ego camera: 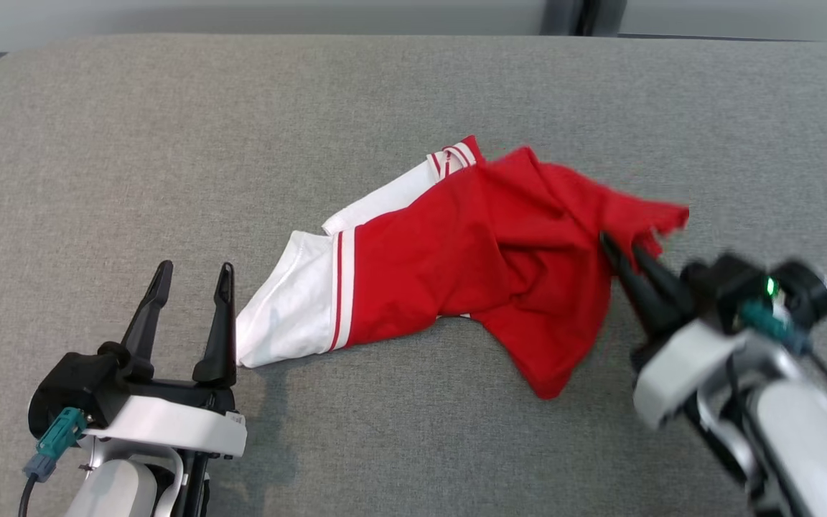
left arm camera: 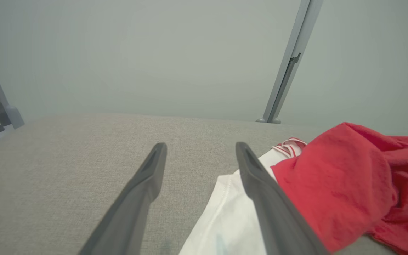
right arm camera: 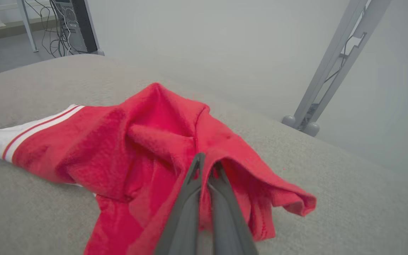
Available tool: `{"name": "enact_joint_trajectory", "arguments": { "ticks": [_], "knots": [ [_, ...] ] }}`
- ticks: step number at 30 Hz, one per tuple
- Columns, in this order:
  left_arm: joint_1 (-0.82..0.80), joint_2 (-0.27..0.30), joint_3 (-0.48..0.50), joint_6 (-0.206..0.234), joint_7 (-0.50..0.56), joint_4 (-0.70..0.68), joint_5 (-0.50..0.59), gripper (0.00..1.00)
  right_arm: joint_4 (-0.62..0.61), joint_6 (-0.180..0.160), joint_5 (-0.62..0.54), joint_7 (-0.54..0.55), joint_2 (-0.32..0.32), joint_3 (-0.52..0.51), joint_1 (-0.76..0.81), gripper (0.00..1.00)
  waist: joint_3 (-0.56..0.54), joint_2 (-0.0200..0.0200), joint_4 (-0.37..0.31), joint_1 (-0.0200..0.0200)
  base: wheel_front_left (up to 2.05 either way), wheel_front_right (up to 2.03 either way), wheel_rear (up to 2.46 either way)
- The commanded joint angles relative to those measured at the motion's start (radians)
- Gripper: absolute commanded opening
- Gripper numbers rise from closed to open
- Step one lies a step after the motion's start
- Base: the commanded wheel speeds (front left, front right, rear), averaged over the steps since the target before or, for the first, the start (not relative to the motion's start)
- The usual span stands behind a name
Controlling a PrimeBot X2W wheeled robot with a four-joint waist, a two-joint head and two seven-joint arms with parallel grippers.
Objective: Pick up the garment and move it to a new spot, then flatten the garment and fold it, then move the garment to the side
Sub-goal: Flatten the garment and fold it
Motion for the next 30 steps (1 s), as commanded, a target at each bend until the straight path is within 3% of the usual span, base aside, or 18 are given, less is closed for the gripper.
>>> {"name": "enact_joint_trajectory", "arguments": {
  "ticks": [1, 6, 10, 24, 25, 26, 30],
  "knots": [
    [0.002, 0.008, 0.003, 0.008, 0.0, -0.004, 0.003, 1.0, -0.024, 0.0, -0.003, -0.012, 0.0, -0.003, 0.044, 0.0, -0.007, 0.0, -0.007, 0.0, 0.0, 0.0, 0.0],
    [0.02, 0.016, 0.003, 0.013, 0.01, -0.015, -0.001, 1.0, -0.055, 0.0, -0.03, -0.014, 0.016, -0.043, 0.262, 0.0, -0.021, 0.0, -0.025, 0.0, 0.0, 0.0, 0.0],
    [0.028, 0.022, 0.002, 0.017, 0.017, -0.02, -0.004, 1.0, -0.025, 0.0, -0.025, -0.043, 0.033, -0.054, 0.348, 0.0, -0.032, 0.0, -0.035, 0.0, 0.0, 0.0, 0.0],
    [0.063, 0.028, -0.003, 0.028, 0.027, -0.008, -0.017, 1.0, 0.322, 0.0, 0.068, -0.169, 0.126, -0.072, 0.402, 0.0, -0.095, 0.0, -0.032, 0.0, 0.0, 0.0, 0.0],
    [0.063, 0.03, -0.001, 0.031, 0.027, -0.009, -0.018, 1.0, 0.334, 0.0, 0.074, -0.174, 0.13, -0.072, 0.402, 0.45, -0.098, 0.0, -0.033, 0.0, 0.0, 0.0, 0.0],
    [0.064, 0.031, 0.001, 0.033, 0.028, -0.01, -0.02, 1.0, 0.336, 0.0, 0.096, -0.188, 0.141, -0.08, 0.404, 1.0, -0.102, 0.0, -0.033, 0.0, 0.0, 0.0, 0.0],
    [0.087, 0.039, 0.006, 0.045, 0.033, -0.017, -0.023, 1.0, 0.301, -0.004, 0.134, -0.22, 0.142, -0.137, 0.418, 1.0, -0.122, 0.0, -0.038, 0.0, 0.0, 0.0, 0.0]
  ]
}}
